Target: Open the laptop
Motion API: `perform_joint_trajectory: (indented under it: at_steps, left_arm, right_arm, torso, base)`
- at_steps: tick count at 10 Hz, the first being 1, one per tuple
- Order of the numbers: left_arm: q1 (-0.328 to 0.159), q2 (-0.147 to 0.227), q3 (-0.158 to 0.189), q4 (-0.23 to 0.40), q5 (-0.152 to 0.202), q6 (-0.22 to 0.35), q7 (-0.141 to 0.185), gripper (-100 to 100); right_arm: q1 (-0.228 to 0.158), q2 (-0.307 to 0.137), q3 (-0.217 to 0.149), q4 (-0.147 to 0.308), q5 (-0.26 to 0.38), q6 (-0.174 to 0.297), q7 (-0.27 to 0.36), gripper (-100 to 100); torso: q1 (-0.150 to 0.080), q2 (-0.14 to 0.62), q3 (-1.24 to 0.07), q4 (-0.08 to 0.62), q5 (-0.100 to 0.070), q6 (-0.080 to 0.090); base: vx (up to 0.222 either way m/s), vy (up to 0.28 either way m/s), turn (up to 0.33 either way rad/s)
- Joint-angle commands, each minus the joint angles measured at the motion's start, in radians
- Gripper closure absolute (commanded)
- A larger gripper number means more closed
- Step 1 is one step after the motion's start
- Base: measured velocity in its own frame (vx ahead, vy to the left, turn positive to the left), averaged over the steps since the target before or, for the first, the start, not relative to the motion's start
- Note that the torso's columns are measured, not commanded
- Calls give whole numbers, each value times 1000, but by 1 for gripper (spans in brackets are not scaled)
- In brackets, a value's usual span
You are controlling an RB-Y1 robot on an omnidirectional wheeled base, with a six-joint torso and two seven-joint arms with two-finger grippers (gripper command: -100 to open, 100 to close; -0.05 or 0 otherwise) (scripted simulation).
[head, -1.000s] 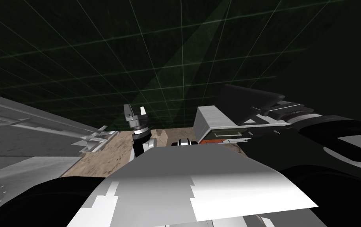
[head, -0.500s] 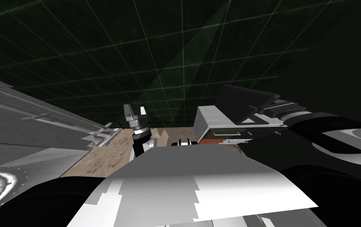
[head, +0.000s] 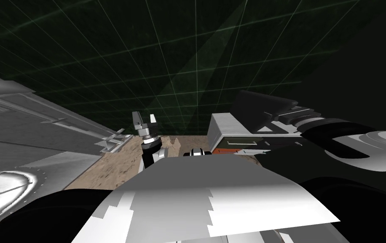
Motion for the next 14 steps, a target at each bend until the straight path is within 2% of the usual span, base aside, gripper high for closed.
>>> perform_joint_trajectory:
  at_steps: [1,2,5,6,9,10,12,14]
  left_arm:
    - [0,0,0,0,0,0,0,0]
    - [0,0,0,0,0,0,0,0]
    - [0,0,0,0,0,0,0,0]
    - [0,0,0,0,0,0,0,0]
    - [0,0,0,0,0,0,0,0]
    - [0,0,0,0,0,0,0,0]
    - [0,0,0,0,0,0,0,0]
    - [0,0,0,0,0,0,0,0]
  right_arm:
    - [-6,29,-15,17,2,-46,12,100]
    - [-6,29,-15,17,2,-54,12,100]
    - [-18,75,-41,49,6,-146,32,100]
    - [-18,75,-41,49,6,-154,32,100]
    - [-30,122,-67,80,11,-245,52,100]
    - [-30,122,-67,80,11,-254,52,100]
    - [-38,153,-84,101,13,-315,65,100]
    - [-37,150,-83,97,13,-309,63,100]
  torso:
    - [1,-1,-1,0,0,0]
    - [2,-3,-2,-1,1,1]
    - [0,0,-1,0,1,1]
    - [-1,1,0,0,0,1]
    - [0,1,1,1,1,1]
    - [1,1,0,1,1,1]
    - [1,1,1,0,1,0]
    - [0,3,2,0,0,0]
  base:
    - [42,27,-118]
    - [59,50,-100]
    - [60,43,-81]
    - [40,31,-41]
    - [50,31,-86]
    - [43,33,-38]
    - [44,32,-60]
    - [21,20,-23]
